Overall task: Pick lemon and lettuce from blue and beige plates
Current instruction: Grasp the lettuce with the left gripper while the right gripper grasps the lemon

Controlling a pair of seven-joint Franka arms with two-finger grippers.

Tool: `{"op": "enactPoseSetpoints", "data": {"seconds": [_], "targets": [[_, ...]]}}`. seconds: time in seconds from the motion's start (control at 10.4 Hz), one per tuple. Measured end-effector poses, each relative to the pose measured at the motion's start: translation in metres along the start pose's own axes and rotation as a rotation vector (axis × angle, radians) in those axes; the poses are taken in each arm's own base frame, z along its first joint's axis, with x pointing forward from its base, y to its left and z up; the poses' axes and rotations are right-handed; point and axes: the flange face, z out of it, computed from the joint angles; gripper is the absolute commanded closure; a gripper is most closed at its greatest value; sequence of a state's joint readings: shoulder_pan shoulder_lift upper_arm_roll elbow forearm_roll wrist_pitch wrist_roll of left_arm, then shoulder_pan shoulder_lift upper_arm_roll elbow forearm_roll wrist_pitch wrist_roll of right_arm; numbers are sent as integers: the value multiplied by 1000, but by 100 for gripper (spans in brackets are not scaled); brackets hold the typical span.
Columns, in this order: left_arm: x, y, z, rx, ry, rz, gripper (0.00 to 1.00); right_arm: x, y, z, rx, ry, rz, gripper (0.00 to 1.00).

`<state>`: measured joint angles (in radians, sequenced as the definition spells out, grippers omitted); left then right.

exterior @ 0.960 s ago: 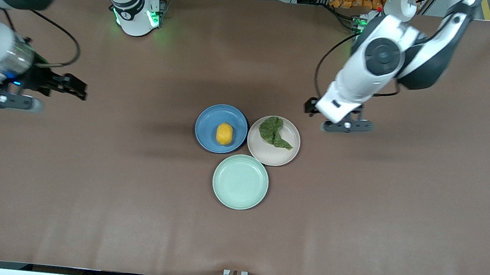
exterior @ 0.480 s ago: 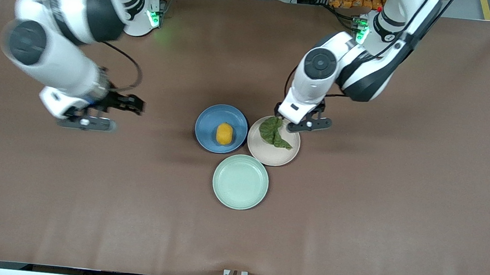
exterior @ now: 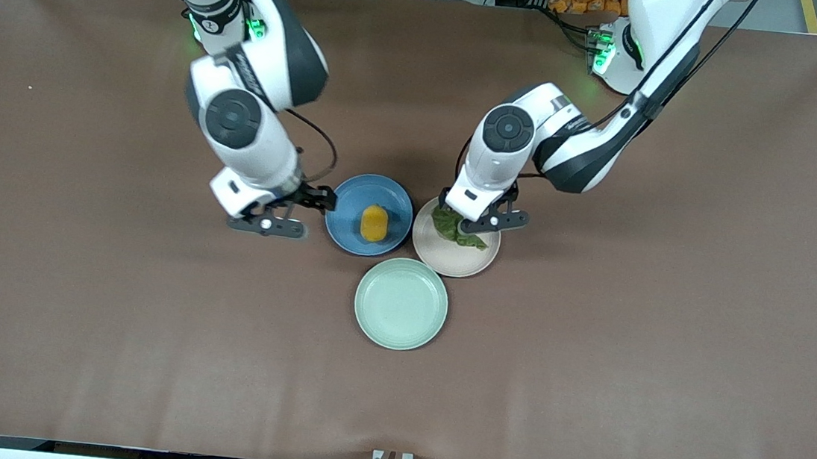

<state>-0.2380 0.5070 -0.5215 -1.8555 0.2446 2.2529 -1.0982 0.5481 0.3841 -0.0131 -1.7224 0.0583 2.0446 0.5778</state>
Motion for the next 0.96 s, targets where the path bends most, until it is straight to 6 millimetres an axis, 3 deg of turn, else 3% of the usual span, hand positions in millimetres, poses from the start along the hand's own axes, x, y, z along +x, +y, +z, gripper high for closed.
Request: {"op": "enactPoseSetpoints", "data": {"seconds": [0.29,0.67,0.86,0.96], "targets": [[1,10,31,-37,-18,1,12,-6,-29,37,7,19,46,0],[-4,12,65,-13,-20,3,22,-13,-51,75,7,24,132,0],[-9,15,79,-10,-18,0,35,-20,-63,91,8,27,160,0],[-9,15,83,-11,-22,0,54,-21,-66,94,12,32,179,0]]}}
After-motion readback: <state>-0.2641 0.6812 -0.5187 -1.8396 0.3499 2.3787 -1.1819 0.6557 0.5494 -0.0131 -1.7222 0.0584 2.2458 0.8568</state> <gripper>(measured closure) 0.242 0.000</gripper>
